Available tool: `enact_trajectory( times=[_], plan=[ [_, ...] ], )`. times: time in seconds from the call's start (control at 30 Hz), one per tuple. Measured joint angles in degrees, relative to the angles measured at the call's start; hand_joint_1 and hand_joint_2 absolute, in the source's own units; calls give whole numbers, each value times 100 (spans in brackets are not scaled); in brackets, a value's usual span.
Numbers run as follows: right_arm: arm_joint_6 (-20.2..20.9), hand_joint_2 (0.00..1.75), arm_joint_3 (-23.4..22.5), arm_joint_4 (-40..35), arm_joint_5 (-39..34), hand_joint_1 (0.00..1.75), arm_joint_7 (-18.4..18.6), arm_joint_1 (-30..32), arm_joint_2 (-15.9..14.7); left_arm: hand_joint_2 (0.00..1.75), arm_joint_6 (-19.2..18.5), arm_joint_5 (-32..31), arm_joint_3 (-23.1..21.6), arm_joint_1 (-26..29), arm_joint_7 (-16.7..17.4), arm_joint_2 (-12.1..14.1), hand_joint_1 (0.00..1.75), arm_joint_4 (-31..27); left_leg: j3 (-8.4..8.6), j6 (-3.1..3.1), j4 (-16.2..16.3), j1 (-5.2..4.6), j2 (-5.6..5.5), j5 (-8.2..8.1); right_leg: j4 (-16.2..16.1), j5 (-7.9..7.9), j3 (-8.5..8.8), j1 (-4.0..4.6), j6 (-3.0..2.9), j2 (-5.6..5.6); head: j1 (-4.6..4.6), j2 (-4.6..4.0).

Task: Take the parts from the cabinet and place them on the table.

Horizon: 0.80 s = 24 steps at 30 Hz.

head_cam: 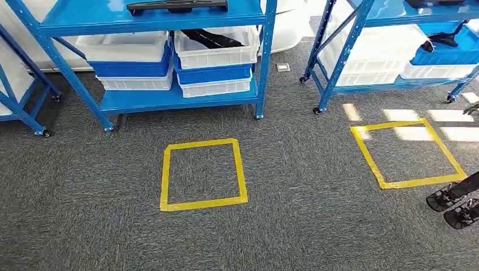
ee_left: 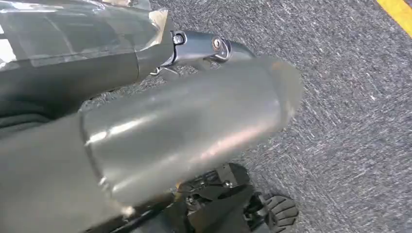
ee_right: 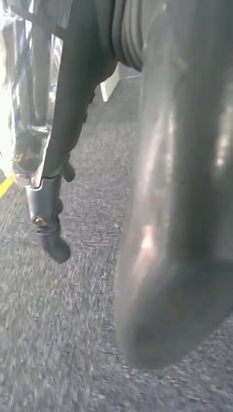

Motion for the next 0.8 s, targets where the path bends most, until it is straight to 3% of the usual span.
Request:
enact_trajectory(
  times=[0.03,0.13,0.53,0.8],
  plan=[
    [0,0,0,0,-20,0,0,-9,2,0,0,0,4,-2,2,4,0,0,10,-4,18,21,14,-8,-30,9,3,-37,-5,-1,5,0],
    [0,0,0,0,-33,0,0,-26,0,0,2,0,7,-16,2,9,0,0,58,-33,-67,36,22,-49,-39,-33,25,-19,-58,7,2,0],
    [6,0,0,0,-64,0,-4,-18,15,0,-6,-2,7,-14,22,22,0,0,81,-33,-71,37,23,-47,-40,-33,50,-16,-66,7,5,0],
    [317,0,35,0,48,0,-151,-17,13,0,-26,-37,7,-14,81,22,0,0,80,-34,-72,38,23,-47,-38,-34,50,-15,-66,8,9,0]
  ],
)
